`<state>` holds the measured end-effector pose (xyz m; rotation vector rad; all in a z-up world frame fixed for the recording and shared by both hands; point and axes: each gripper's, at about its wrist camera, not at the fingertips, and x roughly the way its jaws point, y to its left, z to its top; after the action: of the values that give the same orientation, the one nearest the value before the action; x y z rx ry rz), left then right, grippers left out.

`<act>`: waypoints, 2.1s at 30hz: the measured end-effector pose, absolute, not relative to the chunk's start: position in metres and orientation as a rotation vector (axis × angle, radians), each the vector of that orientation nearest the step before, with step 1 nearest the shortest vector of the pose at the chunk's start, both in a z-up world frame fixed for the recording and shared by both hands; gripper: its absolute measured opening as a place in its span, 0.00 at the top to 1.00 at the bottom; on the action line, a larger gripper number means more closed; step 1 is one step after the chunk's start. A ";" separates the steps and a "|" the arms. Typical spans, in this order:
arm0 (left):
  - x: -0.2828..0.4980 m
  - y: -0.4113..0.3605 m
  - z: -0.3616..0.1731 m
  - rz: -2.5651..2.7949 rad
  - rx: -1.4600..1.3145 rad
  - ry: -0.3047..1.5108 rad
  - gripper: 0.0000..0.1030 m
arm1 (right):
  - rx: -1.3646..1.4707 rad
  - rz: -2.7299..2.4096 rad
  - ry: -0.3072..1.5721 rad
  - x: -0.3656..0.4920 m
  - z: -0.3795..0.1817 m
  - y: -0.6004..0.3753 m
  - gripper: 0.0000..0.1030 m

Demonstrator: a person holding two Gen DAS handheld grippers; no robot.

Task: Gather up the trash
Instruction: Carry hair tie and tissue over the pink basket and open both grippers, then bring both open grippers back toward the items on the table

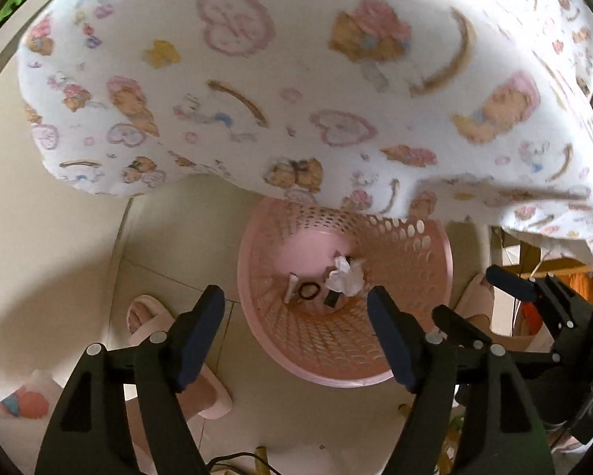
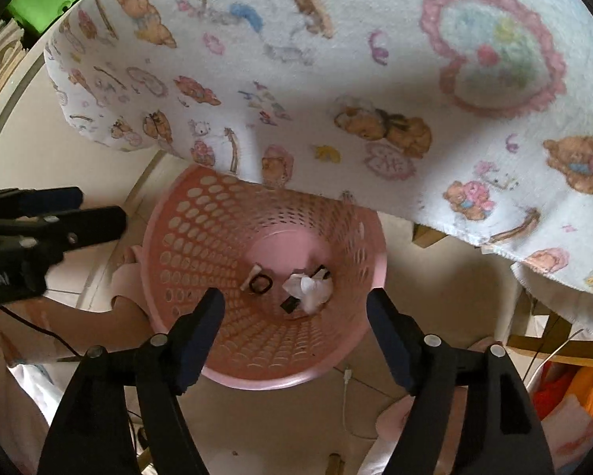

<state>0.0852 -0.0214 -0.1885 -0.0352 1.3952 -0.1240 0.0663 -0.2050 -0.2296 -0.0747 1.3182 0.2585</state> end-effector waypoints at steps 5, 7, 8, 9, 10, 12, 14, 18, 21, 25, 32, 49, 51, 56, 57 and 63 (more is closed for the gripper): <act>0.083 -0.019 -0.158 -0.116 0.011 1.286 0.22 | -0.086 0.219 1.260 0.071 -0.211 -0.208 0.25; 0.081 -0.019 -0.146 -0.110 0.035 1.236 0.20 | -0.092 0.211 1.211 0.070 -0.197 -0.207 0.24; 0.079 -0.020 -0.141 -0.105 0.052 1.212 0.19 | -0.099 0.209 1.188 0.070 -0.190 -0.206 0.22; 0.077 -0.021 -0.136 -0.088 0.083 1.185 0.17 | -0.110 0.209 1.162 0.069 -0.183 -0.205 0.19; 0.076 -0.023 -0.132 -0.077 0.114 1.165 0.14 | -0.114 0.212 1.147 0.068 -0.178 -0.204 0.17; 0.073 -0.028 -0.130 -0.078 0.160 1.145 0.13 | -0.128 0.217 1.135 0.068 -0.172 -0.202 0.15; 0.072 -0.033 -0.129 -0.094 0.177 1.145 0.13 | -0.156 0.214 1.152 0.069 -0.172 -0.201 0.15; 0.072 -0.040 -0.132 -0.122 0.169 1.157 0.13 | -0.146 0.191 1.162 0.071 -0.171 -0.205 0.15; 0.070 -0.040 -0.126 -0.132 0.136 1.140 0.13 | -0.121 0.195 1.150 0.072 -0.162 -0.213 0.15; 0.072 -0.033 -0.113 -0.144 0.068 1.121 0.13 | -0.136 0.166 1.112 0.068 -0.150 -0.217 0.15; 0.081 -0.020 -0.091 -0.082 0.075 1.085 0.11 | -0.155 0.168 0.999 0.058 -0.116 -0.212 0.15; 0.103 0.010 -0.048 -0.064 -0.136 1.038 0.10 | -0.163 0.125 0.809 0.049 -0.056 -0.221 0.15; 0.109 0.007 -0.037 -0.043 -0.133 1.022 0.10 | -0.166 0.123 0.777 0.048 -0.043 -0.226 0.15; 0.135 0.008 -0.001 0.010 -0.187 1.005 0.10 | -0.186 0.172 0.682 0.052 0.000 -0.234 0.15; 0.140 0.008 0.006 0.041 -0.171 0.993 0.10 | -0.184 0.180 0.656 0.054 0.011 -0.236 0.15; 0.168 0.005 0.026 0.052 -0.119 0.972 0.10 | -0.194 0.128 0.541 0.079 0.053 -0.244 0.04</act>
<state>0.1678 0.0047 0.0263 -0.1190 0.9715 0.0522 0.0794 -0.2437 0.0526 -0.1938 0.5407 0.1278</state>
